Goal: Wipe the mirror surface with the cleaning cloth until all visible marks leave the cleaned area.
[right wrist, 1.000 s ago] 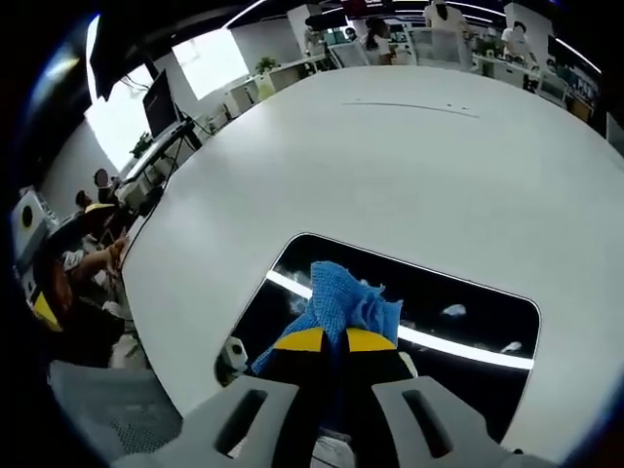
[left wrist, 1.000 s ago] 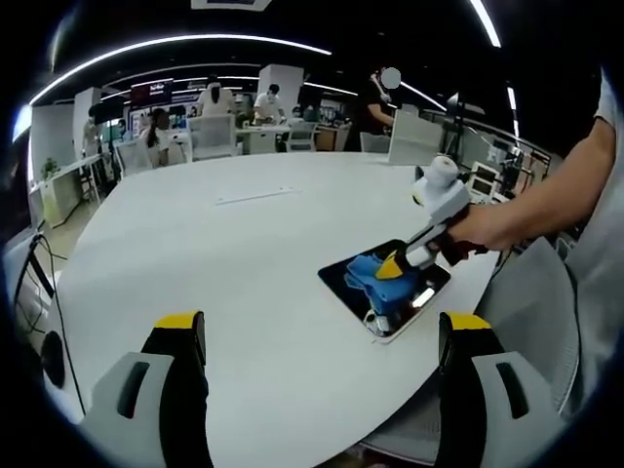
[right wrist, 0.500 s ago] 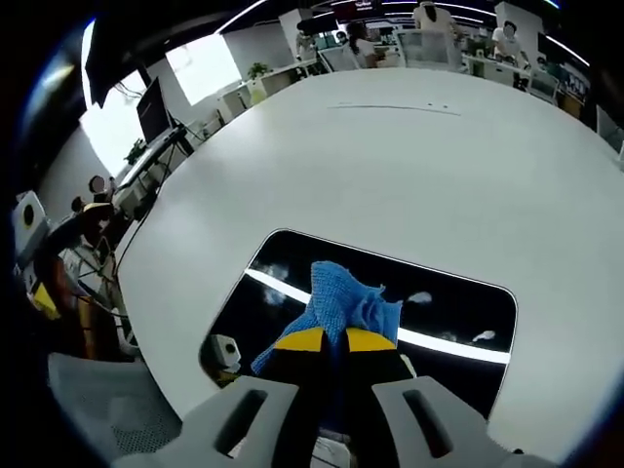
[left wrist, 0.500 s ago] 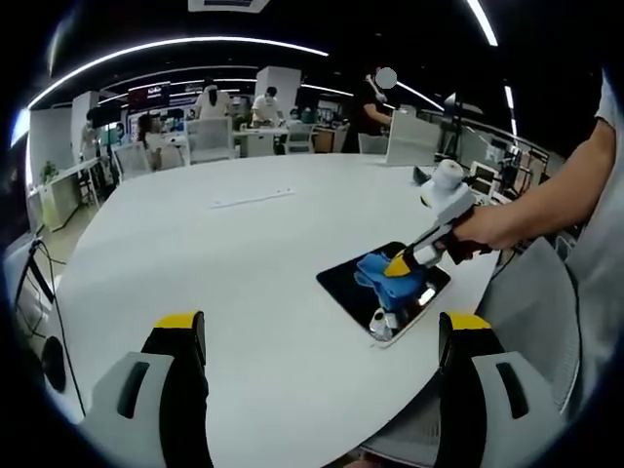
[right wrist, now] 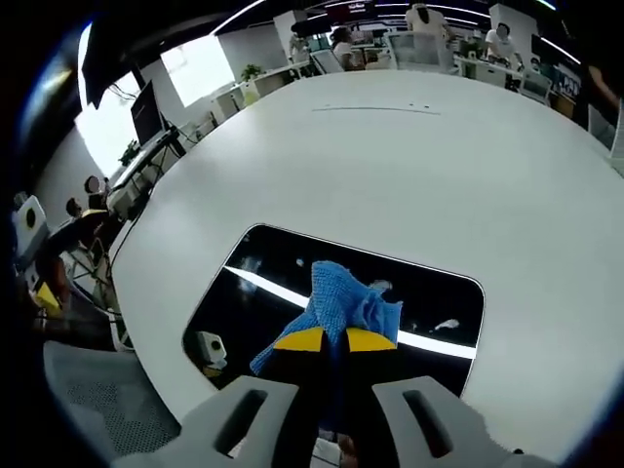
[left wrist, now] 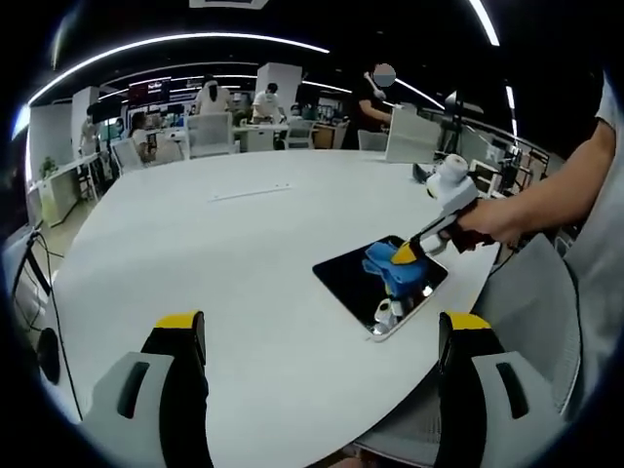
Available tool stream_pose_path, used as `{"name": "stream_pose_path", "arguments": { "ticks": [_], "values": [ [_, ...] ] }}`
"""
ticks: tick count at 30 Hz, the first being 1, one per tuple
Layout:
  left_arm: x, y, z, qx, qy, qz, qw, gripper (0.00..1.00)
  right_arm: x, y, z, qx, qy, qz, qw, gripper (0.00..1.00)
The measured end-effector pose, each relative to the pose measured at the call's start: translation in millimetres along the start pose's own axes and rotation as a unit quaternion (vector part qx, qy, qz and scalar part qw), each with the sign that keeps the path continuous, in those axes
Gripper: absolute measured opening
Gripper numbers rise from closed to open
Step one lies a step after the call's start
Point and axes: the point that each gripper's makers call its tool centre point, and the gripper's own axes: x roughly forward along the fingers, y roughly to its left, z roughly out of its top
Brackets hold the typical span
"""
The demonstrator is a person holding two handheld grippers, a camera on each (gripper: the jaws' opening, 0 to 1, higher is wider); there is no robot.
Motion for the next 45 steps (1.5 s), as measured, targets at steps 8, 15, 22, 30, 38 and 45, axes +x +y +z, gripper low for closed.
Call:
{"name": "stream_pose_path", "arguments": {
  "ticks": [8, 15, 22, 30, 38, 45],
  "values": [
    [1.1, 0.8, 5.4, 0.007, -0.005, 0.003, 1.0000, 0.99, -11.3, -21.1, -7.2, 0.002, 0.000, -0.013, 0.9999, 0.01],
    [-0.5, -0.3, 27.7, 0.012, -0.007, -0.007, 0.9999, 0.99, -16.4, -38.8, -10.9, 0.002, 0.011, -0.020, 0.9997, 0.01],
    [6.1, -4.3, 36.0, 0.022, -0.011, -0.012, 0.9996, 0.99, -22.3, -54.5, -12.7, 0.018, 0.013, -0.026, 0.9994, 0.01],
    [5.4, -4.1, 32.2, 0.018, -0.014, -0.008, 0.9997, 0.99, -27.4, -62.1, -17.4, 0.023, 0.009, -0.033, 0.9991, 0.01],
    [-2.2, 2.7, 28.4, 0.009, -0.015, 0.005, 0.9998, 0.99, -27.2, -65.4, -17.0, 0.029, 0.012, -0.051, 0.9982, 0.01],
    [-5.3, 7.2, 31.6, -0.003, -0.029, 0.021, 0.9994, 0.99, -31.0, -71.5, -18.3, 0.040, 0.009, -0.056, 0.9976, 0.01]
  ]
}}
